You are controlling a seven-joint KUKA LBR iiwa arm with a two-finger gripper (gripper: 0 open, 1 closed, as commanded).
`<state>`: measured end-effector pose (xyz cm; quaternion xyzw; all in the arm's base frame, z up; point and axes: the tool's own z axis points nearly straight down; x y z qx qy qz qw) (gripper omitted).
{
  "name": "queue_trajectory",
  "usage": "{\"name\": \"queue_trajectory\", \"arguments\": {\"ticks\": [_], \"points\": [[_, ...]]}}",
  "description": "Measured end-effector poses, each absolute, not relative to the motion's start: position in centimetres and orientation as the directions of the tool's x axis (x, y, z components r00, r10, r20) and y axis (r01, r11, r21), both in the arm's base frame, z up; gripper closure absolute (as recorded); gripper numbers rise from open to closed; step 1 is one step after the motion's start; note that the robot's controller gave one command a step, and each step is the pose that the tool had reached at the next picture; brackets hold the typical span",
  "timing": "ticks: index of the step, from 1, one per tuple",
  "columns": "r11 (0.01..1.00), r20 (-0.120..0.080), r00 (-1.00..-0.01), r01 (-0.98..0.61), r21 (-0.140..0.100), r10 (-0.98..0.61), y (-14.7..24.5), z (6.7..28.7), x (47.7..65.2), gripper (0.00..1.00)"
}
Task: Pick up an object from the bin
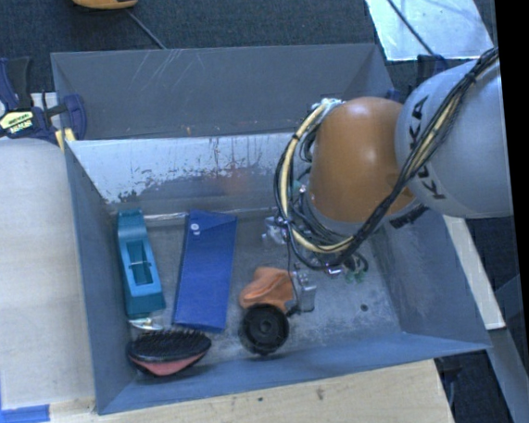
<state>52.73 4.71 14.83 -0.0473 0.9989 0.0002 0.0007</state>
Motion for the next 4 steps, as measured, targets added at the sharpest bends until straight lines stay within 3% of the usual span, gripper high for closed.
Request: {"name": "queue_trajectory", "arguments": {"ticks": [1, 2, 3, 4], "points": [[1.0, -0.01, -1.0, -0.018, 0.001, -0.018, 3.5, 9.8, 53.7, 0.0], [1.0, -0.006, -1.0, 0.016, 0.0, 0.016, 2.6, 7.2, 53.2, 1.0], [1.0, -0.006, -1.0, 0.015, 0.0, 0.015, 2.6, 7.2, 53.2, 1.0], [1.0, -0.003, -1.0, -0.016, 0.0, -0.016, 4.8, 20.4, 52.3, 1.0]]}}
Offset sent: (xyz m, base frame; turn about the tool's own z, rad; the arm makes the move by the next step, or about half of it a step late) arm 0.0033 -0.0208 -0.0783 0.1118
